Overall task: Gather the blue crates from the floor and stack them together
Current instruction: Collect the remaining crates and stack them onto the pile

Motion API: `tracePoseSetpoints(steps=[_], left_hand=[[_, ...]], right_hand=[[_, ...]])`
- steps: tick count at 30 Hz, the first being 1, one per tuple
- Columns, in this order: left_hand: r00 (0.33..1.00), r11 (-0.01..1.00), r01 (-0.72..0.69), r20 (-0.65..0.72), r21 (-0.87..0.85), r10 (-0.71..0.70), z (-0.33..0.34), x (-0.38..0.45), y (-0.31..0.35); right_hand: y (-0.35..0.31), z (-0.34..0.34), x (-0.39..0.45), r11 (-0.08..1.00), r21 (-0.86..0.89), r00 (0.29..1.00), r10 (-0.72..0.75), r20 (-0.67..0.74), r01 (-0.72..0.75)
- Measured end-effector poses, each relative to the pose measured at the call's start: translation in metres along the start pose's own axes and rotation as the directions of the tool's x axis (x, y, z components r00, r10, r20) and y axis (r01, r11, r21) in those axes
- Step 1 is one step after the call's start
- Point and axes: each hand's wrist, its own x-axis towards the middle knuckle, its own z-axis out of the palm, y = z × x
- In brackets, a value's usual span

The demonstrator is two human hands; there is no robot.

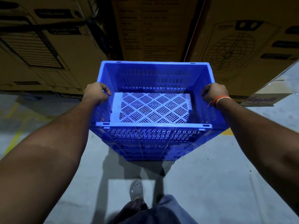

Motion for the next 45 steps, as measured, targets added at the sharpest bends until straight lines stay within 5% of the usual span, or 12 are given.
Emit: tracePoseSetpoints(steps=[4,9,12,16,21,25,30,40,45], left_hand=[[1.0,1.0,-0.011,0.001,-0.002,0.011,0.0,0.001,-0.002],[0.998,0.999,-0.032,0.049,0.038,0.03,-0.003,0.0,-0.004],[0.998,0.993,0.004,0.066,0.12,-0.012,-0.006,-0.006,0.004],[0.976,0.992,-0.008,-0.214,0.125,0.034,0.011,-0.037,0.048],[0.921,0.909,-0.371,-0.203,-0.189,0.333,0.07,-0.085,0.157],[0.68,0.591,-0.709,-0.148,-0.385,0.718,0.122,-0.162,0.252],[0.338,0.296,-0.829,-0.002,-0.475,0.941,0.185,-0.253,0.342],[0.004,0.311,-0.771,0.483,-0.556,0.876,0.346,-0.382,0.47],[-0.245,0.135,-0.853,0.615,-0.503,0.749,0.402,-0.442,0.547]], right_hand=[[0.0,-0.002,-0.001,1.0,0.016,1.0,-0.004,0.02,0.003],[0.004,-0.017,0.001,0.998,0.051,0.96,-0.058,0.275,0.046],[0.013,-0.02,-0.018,0.963,0.267,0.964,-0.106,0.244,0.039],[0.039,-0.009,-0.072,0.631,0.775,0.999,-0.019,0.03,-0.011],[0.093,0.006,-0.153,0.396,0.918,0.953,0.29,-0.088,-0.035],[0.164,0.021,-0.227,0.366,0.923,0.897,0.439,-0.055,-0.123],[0.281,0.036,-0.31,0.269,0.935,0.75,0.661,-0.003,-0.233],[0.474,0.027,-0.432,0.156,0.95,0.53,0.848,0.012,-0.271],[0.541,0.022,-0.47,0.059,0.974,0.362,0.932,0.025,-0.22]])
